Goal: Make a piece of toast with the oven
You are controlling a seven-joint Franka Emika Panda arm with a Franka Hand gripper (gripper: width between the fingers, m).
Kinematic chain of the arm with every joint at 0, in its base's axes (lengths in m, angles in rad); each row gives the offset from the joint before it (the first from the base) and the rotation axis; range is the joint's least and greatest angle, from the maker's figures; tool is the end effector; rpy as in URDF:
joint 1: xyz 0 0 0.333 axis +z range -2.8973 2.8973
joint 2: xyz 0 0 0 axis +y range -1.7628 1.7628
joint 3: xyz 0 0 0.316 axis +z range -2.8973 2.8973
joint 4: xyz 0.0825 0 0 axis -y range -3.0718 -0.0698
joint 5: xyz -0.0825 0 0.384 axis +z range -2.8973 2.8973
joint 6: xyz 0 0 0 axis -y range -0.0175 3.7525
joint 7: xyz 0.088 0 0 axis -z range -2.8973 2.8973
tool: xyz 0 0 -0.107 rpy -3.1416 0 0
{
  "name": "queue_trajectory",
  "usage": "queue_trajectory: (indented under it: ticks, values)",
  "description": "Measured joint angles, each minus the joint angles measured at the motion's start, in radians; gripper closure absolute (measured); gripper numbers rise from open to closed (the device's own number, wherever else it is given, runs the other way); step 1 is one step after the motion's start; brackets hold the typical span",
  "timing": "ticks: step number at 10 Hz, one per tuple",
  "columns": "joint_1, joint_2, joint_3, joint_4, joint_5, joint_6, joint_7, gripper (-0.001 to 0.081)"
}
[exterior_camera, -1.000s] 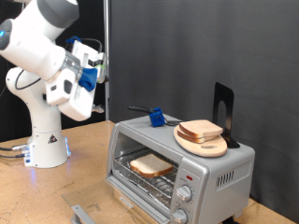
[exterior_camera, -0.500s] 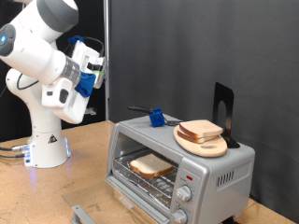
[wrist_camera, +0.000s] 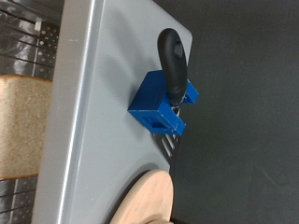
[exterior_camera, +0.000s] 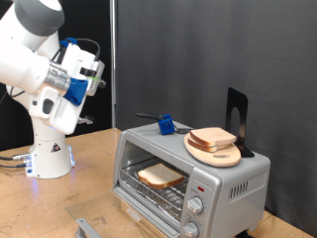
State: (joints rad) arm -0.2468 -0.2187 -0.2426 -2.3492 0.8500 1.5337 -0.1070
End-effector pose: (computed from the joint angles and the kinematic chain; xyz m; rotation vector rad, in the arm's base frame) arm 0.4031 -0.1234 0.4208 -2.0116 0.6334 0.3388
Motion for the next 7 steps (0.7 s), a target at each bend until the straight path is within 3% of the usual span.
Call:
queue_trajectory:
  ticks: [5, 7]
  values:
    - [-0.015, 0.02, -0.037, 0.02, 0.001, -0.044, -0.01, 0.0124]
    - [-0.031, 0.039, -0.087, 0.023, 0.037, -0.103, -0.067, 0.0124]
